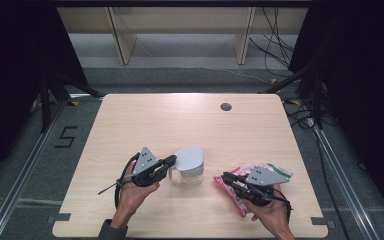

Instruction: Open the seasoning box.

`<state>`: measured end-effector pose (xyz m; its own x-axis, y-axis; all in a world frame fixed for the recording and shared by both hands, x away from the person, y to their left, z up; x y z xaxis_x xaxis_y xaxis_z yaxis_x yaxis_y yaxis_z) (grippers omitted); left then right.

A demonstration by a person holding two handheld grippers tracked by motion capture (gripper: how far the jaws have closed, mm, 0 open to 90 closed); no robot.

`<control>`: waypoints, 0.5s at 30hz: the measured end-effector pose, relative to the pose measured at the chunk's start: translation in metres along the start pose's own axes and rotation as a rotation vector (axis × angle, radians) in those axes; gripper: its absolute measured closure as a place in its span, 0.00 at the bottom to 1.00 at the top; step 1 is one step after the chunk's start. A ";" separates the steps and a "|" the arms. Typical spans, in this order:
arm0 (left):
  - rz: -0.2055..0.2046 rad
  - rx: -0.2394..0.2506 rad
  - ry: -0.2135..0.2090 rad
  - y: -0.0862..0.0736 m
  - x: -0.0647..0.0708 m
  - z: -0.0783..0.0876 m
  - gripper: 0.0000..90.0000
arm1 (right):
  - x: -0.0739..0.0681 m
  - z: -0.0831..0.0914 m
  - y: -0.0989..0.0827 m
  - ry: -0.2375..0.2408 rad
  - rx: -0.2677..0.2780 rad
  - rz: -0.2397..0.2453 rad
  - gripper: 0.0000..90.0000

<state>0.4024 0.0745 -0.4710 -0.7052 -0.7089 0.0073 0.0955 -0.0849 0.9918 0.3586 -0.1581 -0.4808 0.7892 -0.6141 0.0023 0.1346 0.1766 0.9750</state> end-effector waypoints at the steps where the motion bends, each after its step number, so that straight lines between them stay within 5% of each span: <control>1: 0.001 0.001 -0.002 0.000 0.000 0.000 0.97 | 0.000 -0.006 0.002 0.000 0.026 0.014 0.96; 10: -0.008 0.000 0.007 -0.001 -0.002 0.001 0.97 | 0.003 -0.038 0.009 0.024 0.002 0.056 1.00; 15: -0.002 0.001 0.006 -0.001 -0.001 0.001 0.97 | 0.007 -0.048 0.011 0.015 -0.019 0.024 1.00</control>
<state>0.4024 0.0762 -0.4721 -0.7011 -0.7130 0.0049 0.0939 -0.0855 0.9919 0.3945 -0.1241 -0.4811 0.8010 -0.5983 0.0219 0.1269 0.2055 0.9704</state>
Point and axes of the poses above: each handheld gripper's, and its own axes: z roughly backward along the jaws, y roughly out of its top, x roughly to its right, the point moved 7 cm from there along -z, roughly forward along the jaws, and after that the axes turned 11 degrees about x, right-handed, at the moved point
